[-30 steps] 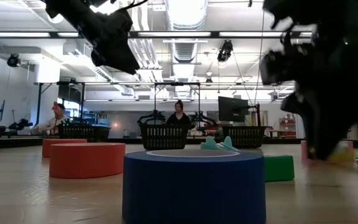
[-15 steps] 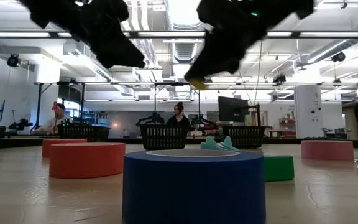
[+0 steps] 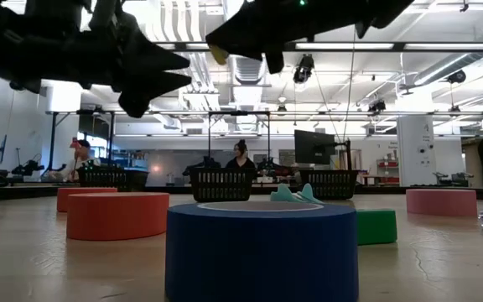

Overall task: Pick and place Stapler, Stapler remover, tape
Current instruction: Put the yellow stapler into the left black bin

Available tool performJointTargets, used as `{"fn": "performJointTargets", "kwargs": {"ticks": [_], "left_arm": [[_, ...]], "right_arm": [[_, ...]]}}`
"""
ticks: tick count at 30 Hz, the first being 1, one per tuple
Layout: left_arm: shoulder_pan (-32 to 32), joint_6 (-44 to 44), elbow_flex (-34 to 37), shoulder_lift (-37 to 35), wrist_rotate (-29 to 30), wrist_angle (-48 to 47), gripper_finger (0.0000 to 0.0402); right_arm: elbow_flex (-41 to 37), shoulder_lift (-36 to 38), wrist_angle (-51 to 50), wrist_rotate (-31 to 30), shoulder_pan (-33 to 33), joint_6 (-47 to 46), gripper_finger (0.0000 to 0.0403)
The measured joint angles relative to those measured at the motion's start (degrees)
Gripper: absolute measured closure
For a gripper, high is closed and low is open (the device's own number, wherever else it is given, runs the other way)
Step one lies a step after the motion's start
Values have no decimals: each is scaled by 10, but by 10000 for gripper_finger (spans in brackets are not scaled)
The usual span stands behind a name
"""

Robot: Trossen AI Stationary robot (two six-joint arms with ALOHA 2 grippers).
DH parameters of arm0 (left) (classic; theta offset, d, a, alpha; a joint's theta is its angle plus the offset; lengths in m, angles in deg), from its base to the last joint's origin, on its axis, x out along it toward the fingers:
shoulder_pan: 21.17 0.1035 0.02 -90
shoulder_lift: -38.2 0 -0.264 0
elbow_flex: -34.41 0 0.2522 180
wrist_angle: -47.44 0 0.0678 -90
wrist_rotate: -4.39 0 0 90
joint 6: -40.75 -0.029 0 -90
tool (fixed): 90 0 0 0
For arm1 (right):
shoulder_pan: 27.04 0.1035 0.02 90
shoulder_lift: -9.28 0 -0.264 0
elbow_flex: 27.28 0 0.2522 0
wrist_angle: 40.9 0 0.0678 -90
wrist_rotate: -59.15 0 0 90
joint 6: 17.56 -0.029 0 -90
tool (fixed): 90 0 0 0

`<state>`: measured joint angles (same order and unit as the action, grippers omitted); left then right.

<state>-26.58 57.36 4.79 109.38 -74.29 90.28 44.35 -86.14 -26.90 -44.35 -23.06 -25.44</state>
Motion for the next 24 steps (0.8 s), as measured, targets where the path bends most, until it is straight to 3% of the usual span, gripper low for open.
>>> {"fn": "performJointTargets", "kwargs": {"ticks": [12,20,24], "left_arm": [[0,-71,-93,104,16,30,223],[0,-91,-101,113,16,27,224],[0,-104,-101,110,16,28,245]], "right_arm": [[0,-23,9,1,-2,-12,335],[0,-23,6,3,-3,-11,335],[0,-23,2,4,-2,-11,335]]}}
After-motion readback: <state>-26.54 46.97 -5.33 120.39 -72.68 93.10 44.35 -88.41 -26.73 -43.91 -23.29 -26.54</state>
